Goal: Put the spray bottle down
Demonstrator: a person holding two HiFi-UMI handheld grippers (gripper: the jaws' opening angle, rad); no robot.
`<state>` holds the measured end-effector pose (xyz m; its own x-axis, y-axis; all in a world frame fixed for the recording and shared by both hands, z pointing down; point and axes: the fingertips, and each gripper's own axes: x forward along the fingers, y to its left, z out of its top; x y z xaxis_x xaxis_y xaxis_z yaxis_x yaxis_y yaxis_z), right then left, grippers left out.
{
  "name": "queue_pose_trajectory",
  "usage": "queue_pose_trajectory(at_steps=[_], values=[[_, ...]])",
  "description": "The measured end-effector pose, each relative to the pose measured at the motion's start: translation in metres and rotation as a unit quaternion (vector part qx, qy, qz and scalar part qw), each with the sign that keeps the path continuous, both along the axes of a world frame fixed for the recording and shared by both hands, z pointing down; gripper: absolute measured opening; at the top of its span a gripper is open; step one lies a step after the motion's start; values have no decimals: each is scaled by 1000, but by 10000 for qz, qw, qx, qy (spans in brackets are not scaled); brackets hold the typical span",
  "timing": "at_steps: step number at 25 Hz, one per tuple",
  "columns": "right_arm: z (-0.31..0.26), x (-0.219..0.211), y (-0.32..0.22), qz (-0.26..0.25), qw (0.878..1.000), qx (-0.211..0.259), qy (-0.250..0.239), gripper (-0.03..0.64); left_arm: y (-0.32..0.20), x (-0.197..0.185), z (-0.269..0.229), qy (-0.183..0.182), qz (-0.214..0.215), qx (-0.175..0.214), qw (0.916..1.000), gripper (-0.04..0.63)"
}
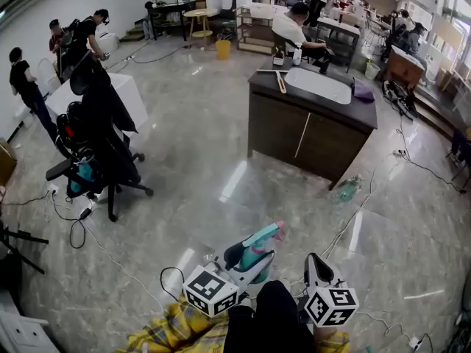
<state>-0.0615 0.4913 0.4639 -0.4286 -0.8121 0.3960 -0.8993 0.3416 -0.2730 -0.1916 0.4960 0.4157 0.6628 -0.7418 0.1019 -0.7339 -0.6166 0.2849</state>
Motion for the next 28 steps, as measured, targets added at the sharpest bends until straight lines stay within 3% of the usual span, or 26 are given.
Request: queue_pose_trajectory(at_steps=[11,19,28], values=[[10,-19,-58,-191,9996,-107,160,6,-63,-13,12,80,-12,-32,10000,229],[12,-33,-156,-189,9996,-119,-150,6,-140,-18,3,-193,23,71,9998,229],[19,-39,-244,-259,9991,-166,-282,6,-227,-23,7,-235,-52,-4,9997,229]])
